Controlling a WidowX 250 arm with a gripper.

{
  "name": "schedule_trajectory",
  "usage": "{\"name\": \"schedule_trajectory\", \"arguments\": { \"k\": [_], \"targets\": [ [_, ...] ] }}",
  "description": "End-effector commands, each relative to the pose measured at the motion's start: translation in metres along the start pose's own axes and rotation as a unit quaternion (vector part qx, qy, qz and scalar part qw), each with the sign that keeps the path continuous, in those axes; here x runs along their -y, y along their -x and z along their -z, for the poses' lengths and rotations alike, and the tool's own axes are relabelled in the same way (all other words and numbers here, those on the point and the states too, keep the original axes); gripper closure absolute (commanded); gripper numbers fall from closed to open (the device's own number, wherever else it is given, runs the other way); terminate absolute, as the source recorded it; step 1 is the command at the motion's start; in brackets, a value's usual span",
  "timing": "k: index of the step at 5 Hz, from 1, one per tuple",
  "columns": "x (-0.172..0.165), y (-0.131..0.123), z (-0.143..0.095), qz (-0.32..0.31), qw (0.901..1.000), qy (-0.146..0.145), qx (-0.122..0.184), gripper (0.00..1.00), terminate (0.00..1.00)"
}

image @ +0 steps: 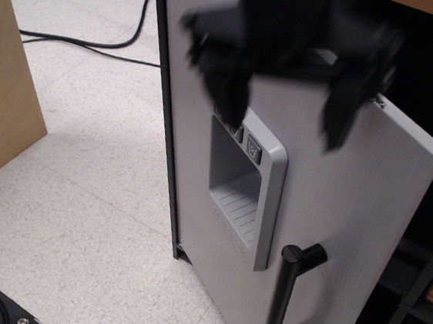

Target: Close fridge

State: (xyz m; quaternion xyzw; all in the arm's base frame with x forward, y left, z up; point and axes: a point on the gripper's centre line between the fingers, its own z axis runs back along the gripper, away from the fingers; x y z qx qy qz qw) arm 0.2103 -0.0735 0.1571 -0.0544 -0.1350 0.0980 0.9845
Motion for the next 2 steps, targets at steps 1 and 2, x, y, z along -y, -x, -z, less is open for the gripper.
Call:
{"name": "schedule_trajectory", "arguments": {
  "k": [1,2],
  "targets": [
    [-0.014,0.003,0.027,0.046,0.9982,-0.025,0.027,0.00,0.00],
    [-0.006,-0.004,0.055,0.055,0.9980,-0.020,0.023,0.00,0.00]
  ]
}}
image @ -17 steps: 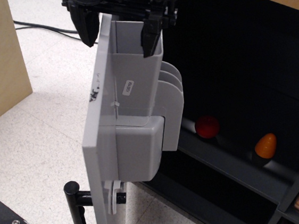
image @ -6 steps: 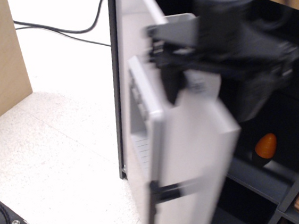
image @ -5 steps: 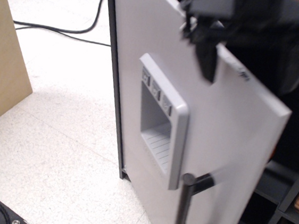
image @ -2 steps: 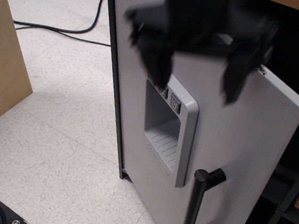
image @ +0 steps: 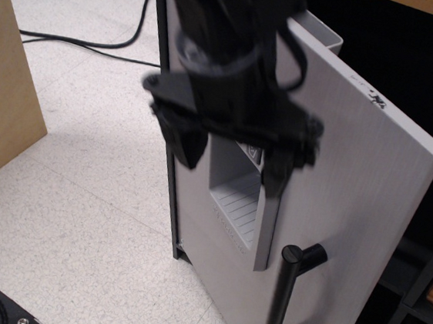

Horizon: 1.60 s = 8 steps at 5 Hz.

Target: Close fridge

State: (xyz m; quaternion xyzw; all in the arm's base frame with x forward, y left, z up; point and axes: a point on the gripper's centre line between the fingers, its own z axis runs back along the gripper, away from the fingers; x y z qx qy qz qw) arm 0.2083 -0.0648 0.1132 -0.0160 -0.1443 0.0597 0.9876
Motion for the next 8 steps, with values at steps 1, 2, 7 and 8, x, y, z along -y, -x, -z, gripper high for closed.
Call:
{"name": "schedule_trajectory", "arguments": {
  "k": [1,2,7,8],
  "targets": [
    [0.023,-0.029,0.022,0.015,0.9986,0.028,0.043,0.00,0.00],
    [0.036,-0.039,0.020,0.016,0.9973,0.040,0.059,0.00,0.00],
    [0.093,-0.104,0.058,-0.003,0.9915,0.033,0.126,0.00,0.00],
    [0.098,-0.115,0.062,-0.009,0.9908,0.027,0.132,0.00,0.00]
  ]
}}
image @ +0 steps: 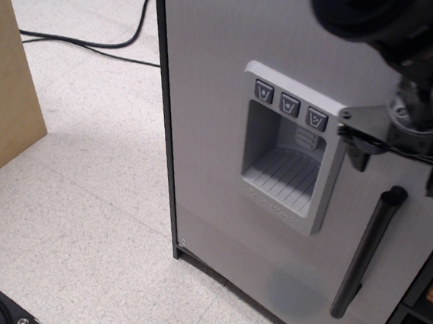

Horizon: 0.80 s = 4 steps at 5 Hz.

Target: Close fridge

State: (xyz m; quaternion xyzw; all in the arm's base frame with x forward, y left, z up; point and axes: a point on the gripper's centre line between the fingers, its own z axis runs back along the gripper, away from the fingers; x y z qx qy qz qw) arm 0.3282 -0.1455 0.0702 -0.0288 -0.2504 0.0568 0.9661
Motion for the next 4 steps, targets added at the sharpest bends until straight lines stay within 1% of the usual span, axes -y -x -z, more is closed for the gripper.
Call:
{"name": "schedule_trajectory", "arguments": {
  "k": [1,2,3,4],
  "targets": [
    [0.008,-0.034,-0.005,-0.016,0.9994,0.001,0.032,0.00,0.00],
    [0.008,-0.039,-0.002,-0.018,0.9993,-0.001,0.033,0.00,0.00],
    [0.006,-0.040,-0.009,-0.025,0.9991,0.005,0.034,0.00,0.00],
    [-0.002,-0.027,-0.033,-0.019,0.9995,0.012,0.024,0.00,0.00]
  ]
}}
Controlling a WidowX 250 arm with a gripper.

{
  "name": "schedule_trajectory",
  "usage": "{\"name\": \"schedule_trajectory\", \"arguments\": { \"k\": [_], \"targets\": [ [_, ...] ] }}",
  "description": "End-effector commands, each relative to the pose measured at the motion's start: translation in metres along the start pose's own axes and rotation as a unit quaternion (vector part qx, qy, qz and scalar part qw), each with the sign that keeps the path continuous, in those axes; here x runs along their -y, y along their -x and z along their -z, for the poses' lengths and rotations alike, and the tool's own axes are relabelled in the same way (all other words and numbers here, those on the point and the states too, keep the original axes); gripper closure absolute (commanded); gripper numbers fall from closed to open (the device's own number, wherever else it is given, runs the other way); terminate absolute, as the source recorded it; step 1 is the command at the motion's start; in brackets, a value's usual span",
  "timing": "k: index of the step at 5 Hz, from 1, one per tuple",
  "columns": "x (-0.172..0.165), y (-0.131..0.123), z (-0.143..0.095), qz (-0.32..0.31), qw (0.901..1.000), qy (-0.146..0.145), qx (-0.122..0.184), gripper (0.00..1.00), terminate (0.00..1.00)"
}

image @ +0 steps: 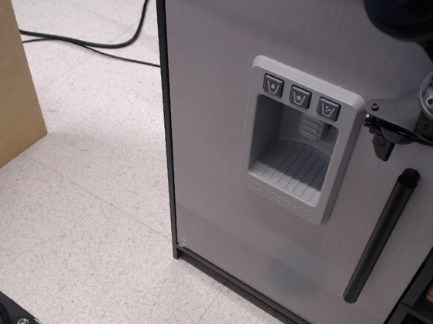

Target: Close fridge

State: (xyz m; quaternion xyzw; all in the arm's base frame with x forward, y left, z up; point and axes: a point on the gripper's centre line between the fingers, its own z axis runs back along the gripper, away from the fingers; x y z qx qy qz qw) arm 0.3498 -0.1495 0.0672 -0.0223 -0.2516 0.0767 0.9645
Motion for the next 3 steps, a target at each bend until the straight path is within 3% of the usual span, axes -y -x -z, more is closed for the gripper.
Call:
{"name": "schedule_trajectory", "arguments": {
  "k": [1,2,3],
  "targets": [
    [-0.0246,0.0112,-0.0767,0.010,0.9996,0.021,0.016,0.00,0.00],
    [-0.0246,0.0112,-0.0767,0.010,0.9996,0.021,0.016,0.00,0.00],
    [-0.0246,0.0112,-0.0767,0.010,0.9996,0.021,0.016,0.00,1.00]
  ]
}}
